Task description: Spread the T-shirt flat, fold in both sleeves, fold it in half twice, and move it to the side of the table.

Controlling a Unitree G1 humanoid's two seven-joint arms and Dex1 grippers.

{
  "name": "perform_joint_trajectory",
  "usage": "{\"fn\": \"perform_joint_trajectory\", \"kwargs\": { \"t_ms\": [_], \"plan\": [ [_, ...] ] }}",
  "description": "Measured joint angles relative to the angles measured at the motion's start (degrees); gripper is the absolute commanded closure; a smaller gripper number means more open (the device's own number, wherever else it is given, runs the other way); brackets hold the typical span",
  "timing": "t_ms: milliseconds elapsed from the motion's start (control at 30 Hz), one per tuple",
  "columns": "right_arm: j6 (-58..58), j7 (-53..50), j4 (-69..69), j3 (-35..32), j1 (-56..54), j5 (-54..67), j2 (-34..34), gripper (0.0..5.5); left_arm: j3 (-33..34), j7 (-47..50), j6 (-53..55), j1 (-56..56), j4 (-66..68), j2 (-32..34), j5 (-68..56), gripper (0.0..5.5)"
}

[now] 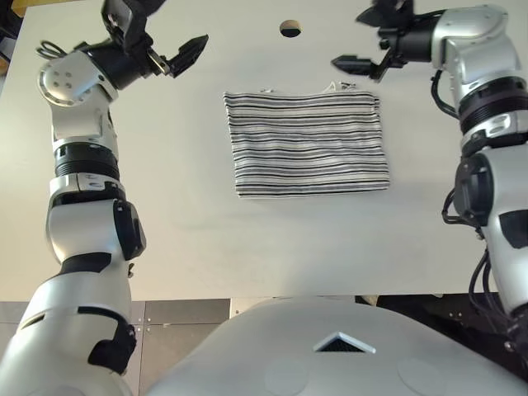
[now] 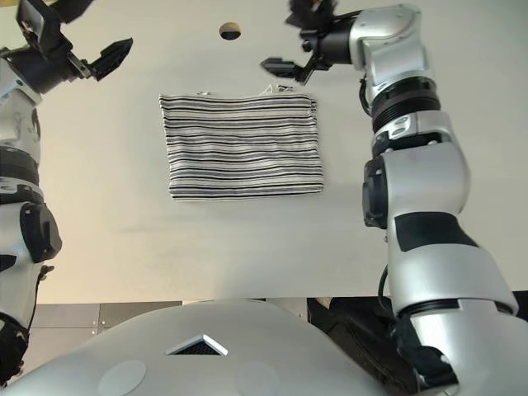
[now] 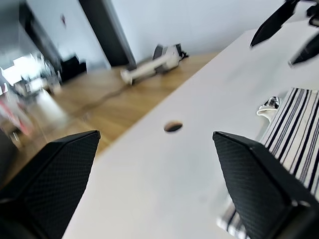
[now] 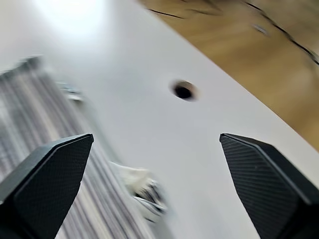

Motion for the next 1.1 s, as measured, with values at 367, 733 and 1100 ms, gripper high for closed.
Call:
{"fn": "perform_joint_trajectory", "kwargs": {
  "t_ms": [367,733,1100],
  "plan": [
    [9.3,11.5,-35.3,16.1,20.9,-4.2,-1.1,0.81,-2.7,-1.8,2.9,4.4,-18.7,1.7,-1.1,1.3],
    [17.1,6.3,-17.7,24.3,8.7,-10.7,7.4,0.81,-4.0,-1.1,4.4,7.4,-24.7,1.7,-1.5,1.3],
    [-8.9,12.5,-13.5,32.8,5.9,-13.9,10.5,0.81,-6.1,0.7,6.7,7.5,-29.8,0.7,-1.6,1.3]
  ]
}}
